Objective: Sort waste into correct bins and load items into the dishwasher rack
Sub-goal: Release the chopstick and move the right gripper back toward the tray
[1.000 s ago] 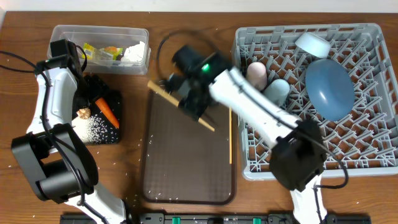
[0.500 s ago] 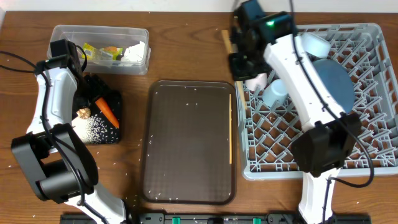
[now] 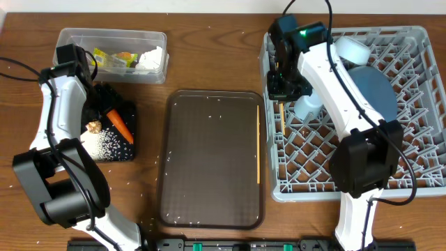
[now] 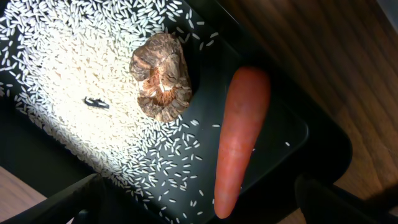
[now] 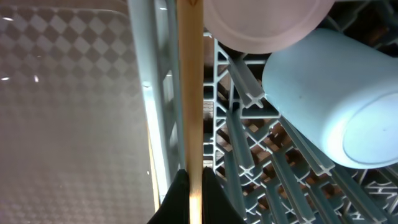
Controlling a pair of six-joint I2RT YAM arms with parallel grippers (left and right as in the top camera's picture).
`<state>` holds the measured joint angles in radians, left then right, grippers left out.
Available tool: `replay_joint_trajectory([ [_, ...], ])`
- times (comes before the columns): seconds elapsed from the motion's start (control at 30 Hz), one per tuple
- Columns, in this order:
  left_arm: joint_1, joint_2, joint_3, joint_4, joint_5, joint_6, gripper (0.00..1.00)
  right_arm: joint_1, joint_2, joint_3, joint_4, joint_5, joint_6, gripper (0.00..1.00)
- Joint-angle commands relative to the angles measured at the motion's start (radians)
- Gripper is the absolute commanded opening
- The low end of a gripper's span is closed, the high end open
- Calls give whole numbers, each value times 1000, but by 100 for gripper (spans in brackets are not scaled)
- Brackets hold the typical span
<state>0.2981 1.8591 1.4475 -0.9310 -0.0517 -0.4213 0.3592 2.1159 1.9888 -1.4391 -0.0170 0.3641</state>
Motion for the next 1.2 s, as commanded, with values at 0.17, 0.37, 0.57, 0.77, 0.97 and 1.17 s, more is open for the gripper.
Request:
replay_joint_trajectory([
  [0.17,-1,11,-6,-2,-2,-2,98,5,-25,-13,6,27,-26,13],
  [0.37,-1,11,-6,-2,-2,-2,98,14,-25,-12,13,-20,-88,28],
  [0.57,-1,11,-6,-2,-2,-2,98,58,-35,12,24,-69,-163,40],
  [0.77,-1,11,-6,-2,-2,-2,98,147,-56,80,42,-23,-181,65],
  [0.97,-1,11,-6,-2,-2,-2,98,224,-43,70,63,15,-126,70],
  [1.17,-1,11,-6,-2,-2,-2,98,258,-4,-22,78,74,16,59],
])
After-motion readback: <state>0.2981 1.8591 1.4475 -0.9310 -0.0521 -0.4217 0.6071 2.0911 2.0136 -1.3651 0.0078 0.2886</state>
